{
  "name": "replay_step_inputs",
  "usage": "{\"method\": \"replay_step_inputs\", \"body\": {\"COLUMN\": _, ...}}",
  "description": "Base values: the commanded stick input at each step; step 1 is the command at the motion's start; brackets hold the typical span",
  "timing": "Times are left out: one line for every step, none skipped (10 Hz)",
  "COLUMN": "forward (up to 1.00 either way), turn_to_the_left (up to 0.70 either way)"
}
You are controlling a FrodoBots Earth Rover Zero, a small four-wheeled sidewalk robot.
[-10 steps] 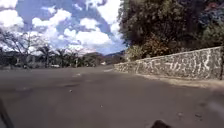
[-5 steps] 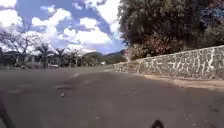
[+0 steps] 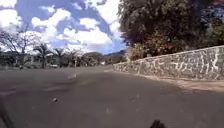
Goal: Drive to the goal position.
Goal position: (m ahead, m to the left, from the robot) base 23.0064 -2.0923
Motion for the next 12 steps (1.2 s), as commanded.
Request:
{"method": "replay_step_inputs", "body": {"forward": 0.50, "turn_to_the_left": 0.00}}
{"method": "replay_step_inputs", "body": {"forward": 0.50, "turn_to_the_left": 0.50}}
{"method": "replay_step_inputs", "body": {"forward": 0.50, "turn_to_the_left": 0.50}}
{"method": "replay_step_inputs", "body": {"forward": 0.50, "turn_to_the_left": 0.00}}
{"method": "replay_step_inputs", "body": {"forward": 0.50, "turn_to_the_left": 0.00}}
{"method": "replay_step_inputs", "body": {"forward": 0.50, "turn_to_the_left": 0.00}}
{"method": "replay_step_inputs", "body": {"forward": 0.50, "turn_to_the_left": 0.00}}
{"method": "replay_step_inputs", "body": {"forward": 0.50, "turn_to_the_left": 0.00}}
{"method": "replay_step_inputs", "body": {"forward": 0.50, "turn_to_the_left": 0.00}}
{"method": "replay_step_inputs", "body": {"forward": 0.50, "turn_to_the_left": 0.00}}
{"method": "replay_step_inputs", "body": {"forward": 0.50, "turn_to_the_left": 0.00}}
{"method": "replay_step_inputs", "body": {"forward": 0.50, "turn_to_the_left": 0.00}}
